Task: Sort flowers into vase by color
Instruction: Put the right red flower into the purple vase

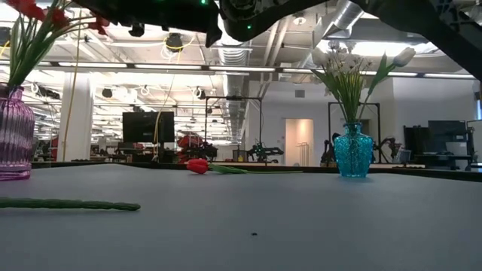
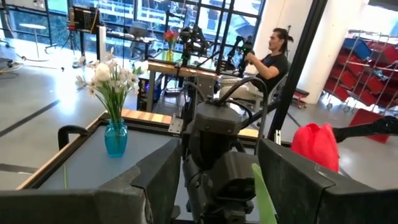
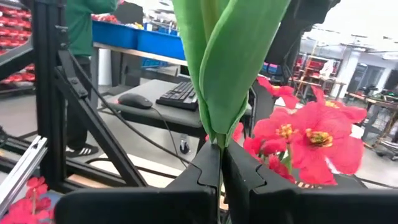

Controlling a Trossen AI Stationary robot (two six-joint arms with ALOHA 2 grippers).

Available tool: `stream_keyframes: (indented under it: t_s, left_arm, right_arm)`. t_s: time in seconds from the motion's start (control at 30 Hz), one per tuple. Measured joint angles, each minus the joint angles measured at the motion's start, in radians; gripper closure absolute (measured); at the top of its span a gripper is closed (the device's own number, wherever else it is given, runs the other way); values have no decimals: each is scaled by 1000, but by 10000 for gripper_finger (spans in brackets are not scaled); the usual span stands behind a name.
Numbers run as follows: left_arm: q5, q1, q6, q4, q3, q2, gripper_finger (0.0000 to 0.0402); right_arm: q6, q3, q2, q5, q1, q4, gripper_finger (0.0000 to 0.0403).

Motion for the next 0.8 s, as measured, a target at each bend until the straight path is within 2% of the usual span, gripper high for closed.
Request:
stream_keyframes:
  t_s: [0.4,0.53,0.8]
  left_arm:
    - [0,0,-17,-21,0,1,198]
    - [0,0,-19,-21,0,1,198]
    - [0,0,-40,-22,0,1,198]
  right_arm:
    - [9,0,0,37,3,-1,373]
    - [14,1,38,60,11,60,374]
    - [25,112,130,83,6,46,373]
